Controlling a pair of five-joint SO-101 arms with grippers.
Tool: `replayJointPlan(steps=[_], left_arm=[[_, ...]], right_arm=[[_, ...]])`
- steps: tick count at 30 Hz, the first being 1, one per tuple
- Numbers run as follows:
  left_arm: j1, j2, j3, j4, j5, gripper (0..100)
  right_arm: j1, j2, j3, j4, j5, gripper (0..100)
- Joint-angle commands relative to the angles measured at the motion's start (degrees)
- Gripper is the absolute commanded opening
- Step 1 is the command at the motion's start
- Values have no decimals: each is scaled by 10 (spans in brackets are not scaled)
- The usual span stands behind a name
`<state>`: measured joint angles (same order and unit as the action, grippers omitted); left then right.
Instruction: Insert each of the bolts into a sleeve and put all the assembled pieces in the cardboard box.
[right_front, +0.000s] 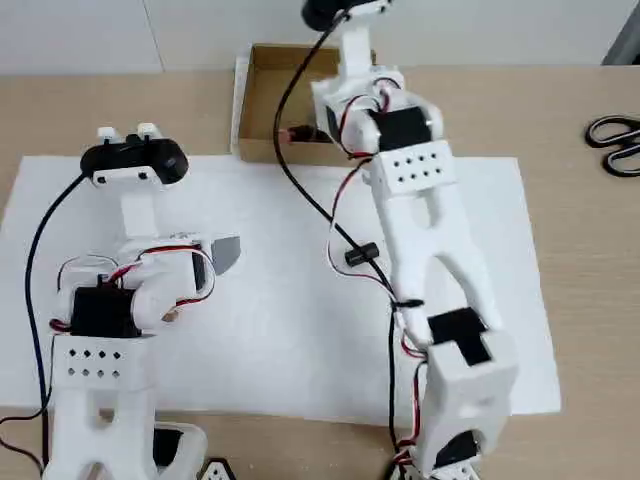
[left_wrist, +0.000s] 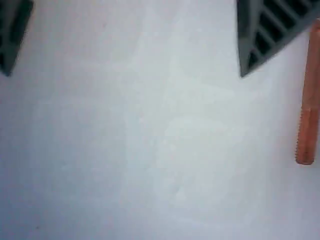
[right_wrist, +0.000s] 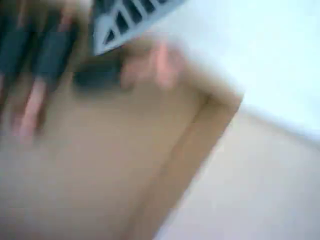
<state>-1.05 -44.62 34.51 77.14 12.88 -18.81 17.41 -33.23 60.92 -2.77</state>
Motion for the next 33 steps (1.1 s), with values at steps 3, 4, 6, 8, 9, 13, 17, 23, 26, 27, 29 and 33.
replayJointPlan(steps=[3,4,6,8,9,13,17,23,26,27,29,33], left_arm=[[2,-13,-5,-3,-4,273],[2,-13,-5,-3,-4,273],[2,-13,-5,-3,-4,273],[2,-13,-5,-2,-4,273],[2,-13,-4,-2,-4,273],[2,-13,-3,0,-4,273],[2,-13,-3,0,-4,273],[2,-13,-3,0,-4,273],[2,-13,-3,0,-4,273],[2,-13,-3,0,-4,273],[2,-12,-3,0,-4,273],[2,-10,-3,0,-4,273]], right_arm=[[-4,-119,-26,161,-77,263],[-5,-131,-26,183,-99,263],[-7,-151,-26,225,-144,263],[-5,-164,-26,262,-164,263],[-4,-169,-26,282,-166,263],[-7,-172,-25,343,-167,263],[-7,-170,4,343,-204,263],[-6,-170,111,291,-382,266],[-18,-170,149,251,-458,266],[-22,-170,164,237,-479,266],[-24,-170,195,209,-493,266],[-24,-170,277,148,-521,264]])
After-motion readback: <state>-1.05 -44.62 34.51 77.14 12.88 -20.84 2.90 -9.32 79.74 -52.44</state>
